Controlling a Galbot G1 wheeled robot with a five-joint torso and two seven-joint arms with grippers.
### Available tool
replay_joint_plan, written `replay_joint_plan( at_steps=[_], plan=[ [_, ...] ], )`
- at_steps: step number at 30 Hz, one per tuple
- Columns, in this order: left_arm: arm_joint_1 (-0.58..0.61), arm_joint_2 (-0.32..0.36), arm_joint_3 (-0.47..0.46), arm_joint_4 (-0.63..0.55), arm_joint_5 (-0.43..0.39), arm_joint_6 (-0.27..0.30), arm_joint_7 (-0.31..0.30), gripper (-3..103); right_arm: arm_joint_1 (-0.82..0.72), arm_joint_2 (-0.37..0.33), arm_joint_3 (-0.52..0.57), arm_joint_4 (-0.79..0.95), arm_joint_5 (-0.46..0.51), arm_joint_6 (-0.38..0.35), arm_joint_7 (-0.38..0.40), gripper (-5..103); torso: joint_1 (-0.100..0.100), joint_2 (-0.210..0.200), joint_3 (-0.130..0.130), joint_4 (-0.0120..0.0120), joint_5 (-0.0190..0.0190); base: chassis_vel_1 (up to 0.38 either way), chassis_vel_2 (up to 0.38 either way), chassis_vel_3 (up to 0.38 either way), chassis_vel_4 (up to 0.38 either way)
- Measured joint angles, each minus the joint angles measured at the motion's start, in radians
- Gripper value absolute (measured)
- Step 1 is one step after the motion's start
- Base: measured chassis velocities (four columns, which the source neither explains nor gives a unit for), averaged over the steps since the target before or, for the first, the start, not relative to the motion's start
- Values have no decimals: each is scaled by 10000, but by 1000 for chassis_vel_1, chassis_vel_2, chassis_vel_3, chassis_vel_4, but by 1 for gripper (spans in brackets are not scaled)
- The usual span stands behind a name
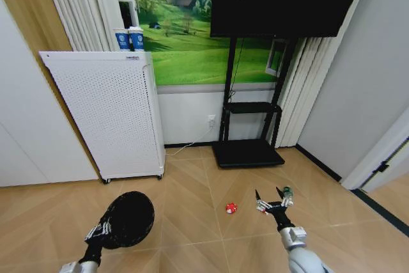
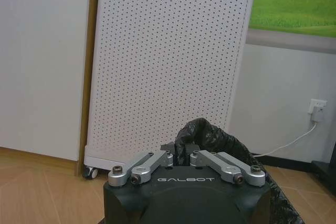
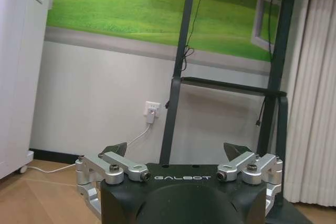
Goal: Pick up the trash bin and place the garbage on the floor into it.
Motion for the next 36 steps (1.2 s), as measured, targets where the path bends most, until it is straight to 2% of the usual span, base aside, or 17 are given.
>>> replay_joint_plan(
  at_steps=[12,20,25,28,30,33,36],
  plan=[
    [43,-310,2,120,154,-17,-6,8,629,17,-638,-443,388,433,-907,100,-3,1,-1,0,-1,-20,-3,32,1],
    [-99,-389,129,331,167,-23,-6,8,982,128,-907,-749,469,667,-1162,100,-2,1,0,-1,-5,-265,5,284,-7],
    [-250,-335,196,464,111,-24,-6,8,1166,250,-1040,-1053,202,835,-1119,100,1,0,2,-5,-4,-387,-2,392,-8],
    [-332,-306,236,553,72,-24,-3,8,1194,272,-1153,-1089,-62,781,-958,100,8,0,4,2,10,-342,2,293,1],
    [-401,-261,288,651,37,-22,2,8,1266,246,-1462,-1000,-235,588,-730,100,7,-1,3,-3,-9,-102,0,170,3],
    [-410,-223,291,696,13,-17,-2,8,1446,271,-1792,-1034,-296,411,-490,100,1,0,0,-1,4,-21,-13,-1,1],
    [-352,-228,287,707,2,-30,-1,8,1644,273,-2178,-1315,-538,284,-237,100,-5,0,-3,2,-6,98,4,-101,-4]
  ],
)
